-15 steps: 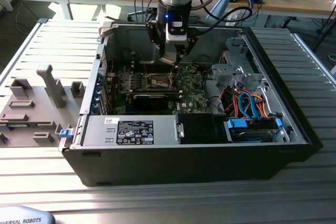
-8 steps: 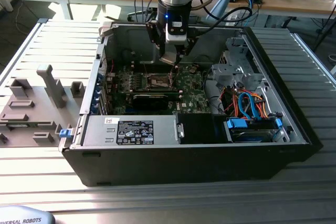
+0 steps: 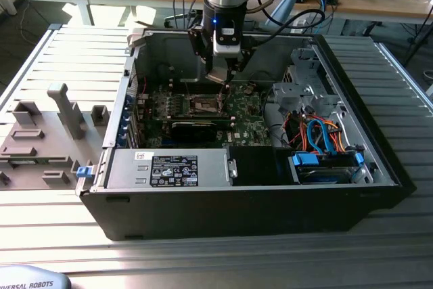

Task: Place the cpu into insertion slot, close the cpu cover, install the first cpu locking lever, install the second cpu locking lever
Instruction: 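Place the cpu into insertion slot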

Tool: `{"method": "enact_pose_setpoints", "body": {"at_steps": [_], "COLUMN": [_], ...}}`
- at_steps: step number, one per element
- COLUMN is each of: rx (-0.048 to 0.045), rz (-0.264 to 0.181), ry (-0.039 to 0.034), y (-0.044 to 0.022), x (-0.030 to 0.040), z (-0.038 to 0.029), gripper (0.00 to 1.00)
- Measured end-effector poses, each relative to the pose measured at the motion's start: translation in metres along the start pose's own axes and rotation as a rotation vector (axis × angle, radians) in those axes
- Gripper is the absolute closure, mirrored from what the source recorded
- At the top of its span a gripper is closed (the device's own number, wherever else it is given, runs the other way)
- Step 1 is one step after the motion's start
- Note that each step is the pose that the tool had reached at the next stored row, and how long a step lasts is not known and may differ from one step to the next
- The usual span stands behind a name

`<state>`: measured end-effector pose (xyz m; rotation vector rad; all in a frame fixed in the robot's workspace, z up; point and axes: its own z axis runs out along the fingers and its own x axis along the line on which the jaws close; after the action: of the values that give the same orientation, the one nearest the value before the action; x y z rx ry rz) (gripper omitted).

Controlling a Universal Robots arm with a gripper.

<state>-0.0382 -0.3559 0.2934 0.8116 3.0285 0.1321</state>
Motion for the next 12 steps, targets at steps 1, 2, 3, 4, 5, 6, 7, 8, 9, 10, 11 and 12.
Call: {"method": "enact_pose_setpoints", "body": {"at_steps": [1, 2, 3, 4, 5, 6, 7, 8, 9, 10, 11, 12], "rx": [0.0, 0.0, -0.0001, -0.0001, -0.0001, -0.0001, -0.0001, -0.0001, -0.0001, -0.0001, -0.0001, -0.0001], "rz": [0.001, 0.001, 0.002, 0.002, 0.003, 0.003, 0.004, 0.005, 0.005, 0.006, 0.007, 0.007], "ry": [-0.0001, -0.0001, -0.0001, -0.0001, -0.0002, -0.0003, -0.0003, -0.0004, -0.0005, -0.0005, -0.0006, -0.0006], "y": [0.0, 0.0, 0.0, 0.0, 0.0, 0.0, 0.0, 0.0, 0.0, 0.0, 0.0, 0.0], "x": [0.0, 0.0, 0.0, 0.0, 0.0, 0.0, 0.0, 0.0, 0.0, 0.0, 0.0, 0.0], "z": [0.0, 0.0, 0.0001, 0.0001, 0.0001, 0.0001, 0.0002, 0.0002, 0.0002, 0.0003, 0.0003, 0.0003], "gripper": [0.46, 0.46, 0.46, 0.46, 0.46, 0.46, 0.46, 0.46, 0.46, 0.46, 0.46, 0.46]}}
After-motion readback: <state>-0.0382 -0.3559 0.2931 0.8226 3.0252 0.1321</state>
